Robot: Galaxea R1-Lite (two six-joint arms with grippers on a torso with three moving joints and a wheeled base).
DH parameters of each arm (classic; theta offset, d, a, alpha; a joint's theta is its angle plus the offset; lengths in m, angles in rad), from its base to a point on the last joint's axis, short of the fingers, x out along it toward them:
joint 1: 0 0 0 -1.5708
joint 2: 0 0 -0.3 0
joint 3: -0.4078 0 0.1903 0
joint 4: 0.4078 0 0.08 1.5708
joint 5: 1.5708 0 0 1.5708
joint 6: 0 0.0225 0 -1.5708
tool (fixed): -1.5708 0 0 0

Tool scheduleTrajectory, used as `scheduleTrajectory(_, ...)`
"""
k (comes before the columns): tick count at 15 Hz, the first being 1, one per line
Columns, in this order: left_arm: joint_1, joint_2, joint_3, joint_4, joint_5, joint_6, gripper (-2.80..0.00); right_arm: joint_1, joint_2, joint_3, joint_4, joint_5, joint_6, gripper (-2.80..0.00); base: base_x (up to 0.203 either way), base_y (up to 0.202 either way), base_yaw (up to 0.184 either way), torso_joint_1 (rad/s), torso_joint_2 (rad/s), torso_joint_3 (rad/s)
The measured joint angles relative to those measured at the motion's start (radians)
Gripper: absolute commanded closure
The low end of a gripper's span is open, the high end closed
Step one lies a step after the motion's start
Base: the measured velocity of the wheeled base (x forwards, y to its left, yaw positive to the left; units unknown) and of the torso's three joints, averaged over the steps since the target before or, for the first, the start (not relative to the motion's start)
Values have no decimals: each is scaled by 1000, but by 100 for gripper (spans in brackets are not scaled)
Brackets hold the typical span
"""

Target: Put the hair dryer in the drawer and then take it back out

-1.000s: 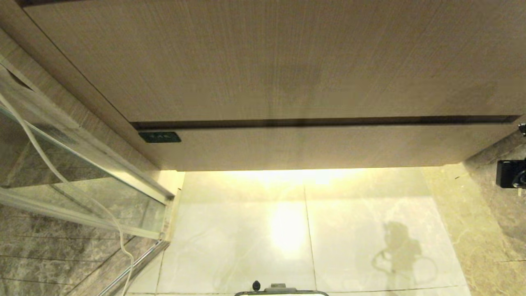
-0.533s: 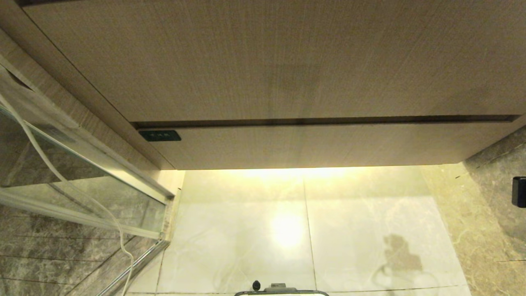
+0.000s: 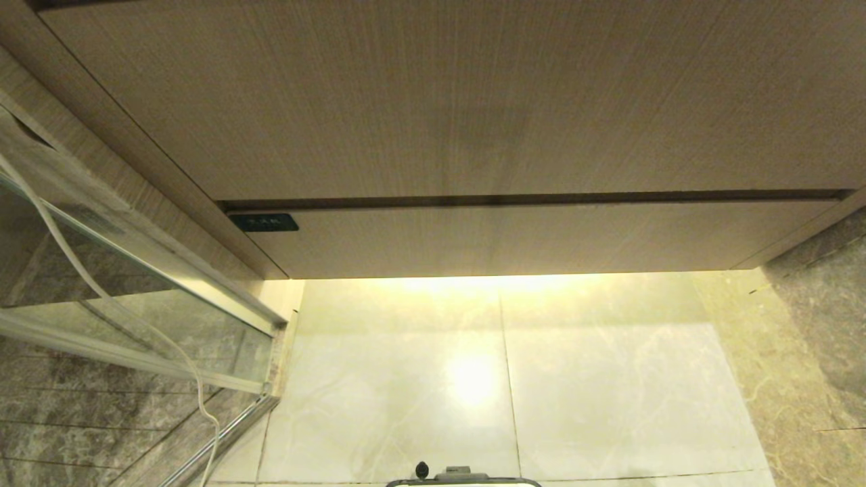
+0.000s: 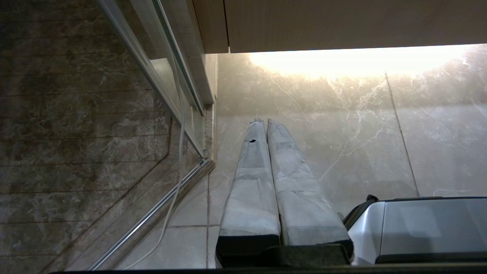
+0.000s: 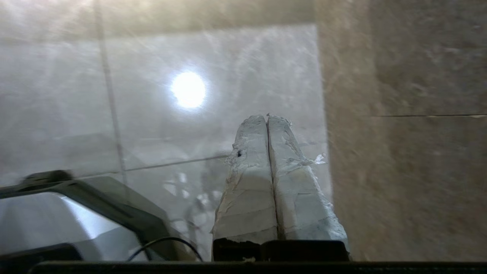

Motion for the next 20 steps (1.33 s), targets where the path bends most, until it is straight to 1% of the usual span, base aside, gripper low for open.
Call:
scheduleTrajectory(3,1,0,0,0,0,0,0,172,-231,154,-2,-8,79,0,0,0,0,0,0,0)
scheduleTrajectory(5,1,0,0,0,0,0,0,236,-350,195,51,-11,95,0,0,0,0,0,0,0)
scheduleTrajectory(6,1,0,0,0,0,0,0,250,-403,202,82,-8,95,0,0,0,0,0,0,0)
scheduleTrajectory(10,1,0,0,0,0,0,0,257,-672,207,159,11,97,0,0,0,0,0,0,0)
scheduleTrajectory(12,1,0,0,0,0,0,0,255,-750,208,217,12,122,0,0,0,0,0,0,0)
scheduleTrajectory(15,1,0,0,0,0,0,0,254,-795,209,226,9,158,0,0,0,0,0,0,0)
scheduleTrajectory(20,1,0,0,0,0,0,0,254,-812,209,227,8,163,0,0,0,0,0,0,0)
